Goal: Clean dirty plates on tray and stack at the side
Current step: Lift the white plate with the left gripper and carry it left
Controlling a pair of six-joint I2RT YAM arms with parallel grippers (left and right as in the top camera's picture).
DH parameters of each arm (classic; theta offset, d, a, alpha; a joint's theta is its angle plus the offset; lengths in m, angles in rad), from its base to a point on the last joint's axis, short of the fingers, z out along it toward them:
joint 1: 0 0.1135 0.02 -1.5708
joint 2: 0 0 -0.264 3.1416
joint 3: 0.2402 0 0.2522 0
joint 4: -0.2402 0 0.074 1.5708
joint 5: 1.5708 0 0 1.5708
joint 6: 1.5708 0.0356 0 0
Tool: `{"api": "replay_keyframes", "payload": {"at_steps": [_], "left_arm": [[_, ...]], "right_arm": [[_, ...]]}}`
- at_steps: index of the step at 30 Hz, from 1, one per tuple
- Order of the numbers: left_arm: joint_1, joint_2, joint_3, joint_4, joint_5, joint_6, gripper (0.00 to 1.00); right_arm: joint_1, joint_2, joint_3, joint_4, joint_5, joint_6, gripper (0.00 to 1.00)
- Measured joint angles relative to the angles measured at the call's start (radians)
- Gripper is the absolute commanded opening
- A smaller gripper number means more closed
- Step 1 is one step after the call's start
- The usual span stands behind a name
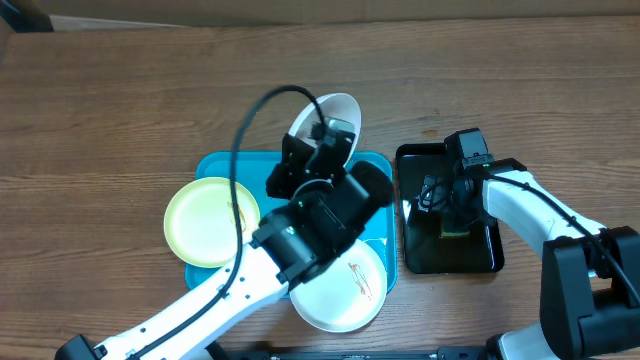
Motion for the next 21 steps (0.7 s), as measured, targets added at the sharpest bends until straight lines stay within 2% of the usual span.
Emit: {"api": "replay_keyframes", "payload": {"at_steps": [6, 14, 21], "left_arm": [[-0.063, 0.000, 0.000, 0.092, -0.092, 0.158, 0.04], [-0.091, 0.000, -0.001, 0.278, -0.155, 0.406, 0.04], [-0.144, 0.000, -0.002, 0.416, -0.197, 0.573, 0.04]], "right_arm": [[0.000, 0.000, 0.000, -0.001, 0.001, 0.001, 1.00], [0.000, 0.000, 0.000, -0.002, 0.001, 0.000, 1.00], [0.000, 0.000, 0.000, -0.002, 0.000, 0.001, 1.00]]}}
